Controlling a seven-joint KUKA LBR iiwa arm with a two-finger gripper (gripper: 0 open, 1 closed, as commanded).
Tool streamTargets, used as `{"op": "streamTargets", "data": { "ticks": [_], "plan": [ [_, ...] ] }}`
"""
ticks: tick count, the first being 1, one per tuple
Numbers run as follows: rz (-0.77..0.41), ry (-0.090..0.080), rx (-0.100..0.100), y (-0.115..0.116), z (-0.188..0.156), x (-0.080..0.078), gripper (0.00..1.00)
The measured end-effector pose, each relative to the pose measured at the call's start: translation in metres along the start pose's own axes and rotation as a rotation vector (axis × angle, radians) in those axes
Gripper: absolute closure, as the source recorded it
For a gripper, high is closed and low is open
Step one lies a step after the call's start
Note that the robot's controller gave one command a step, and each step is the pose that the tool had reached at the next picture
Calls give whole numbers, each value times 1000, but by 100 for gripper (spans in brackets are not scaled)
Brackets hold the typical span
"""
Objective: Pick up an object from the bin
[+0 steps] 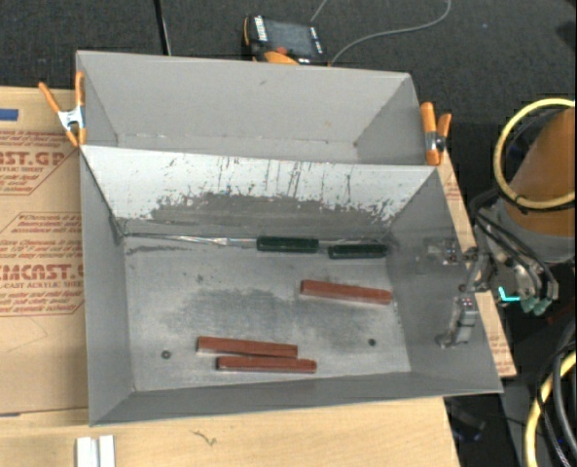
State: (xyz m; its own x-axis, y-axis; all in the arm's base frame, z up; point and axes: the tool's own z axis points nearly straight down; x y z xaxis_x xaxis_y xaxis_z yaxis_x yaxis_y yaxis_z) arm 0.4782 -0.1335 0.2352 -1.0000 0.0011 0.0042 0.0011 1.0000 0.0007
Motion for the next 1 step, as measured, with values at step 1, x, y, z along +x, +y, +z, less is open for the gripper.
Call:
{"op": "streamTargets", "data": {
  "ticks": [1],
  "plan": [
    [113, -3, -2, 24, 130, -91, 0]
  ]
}}
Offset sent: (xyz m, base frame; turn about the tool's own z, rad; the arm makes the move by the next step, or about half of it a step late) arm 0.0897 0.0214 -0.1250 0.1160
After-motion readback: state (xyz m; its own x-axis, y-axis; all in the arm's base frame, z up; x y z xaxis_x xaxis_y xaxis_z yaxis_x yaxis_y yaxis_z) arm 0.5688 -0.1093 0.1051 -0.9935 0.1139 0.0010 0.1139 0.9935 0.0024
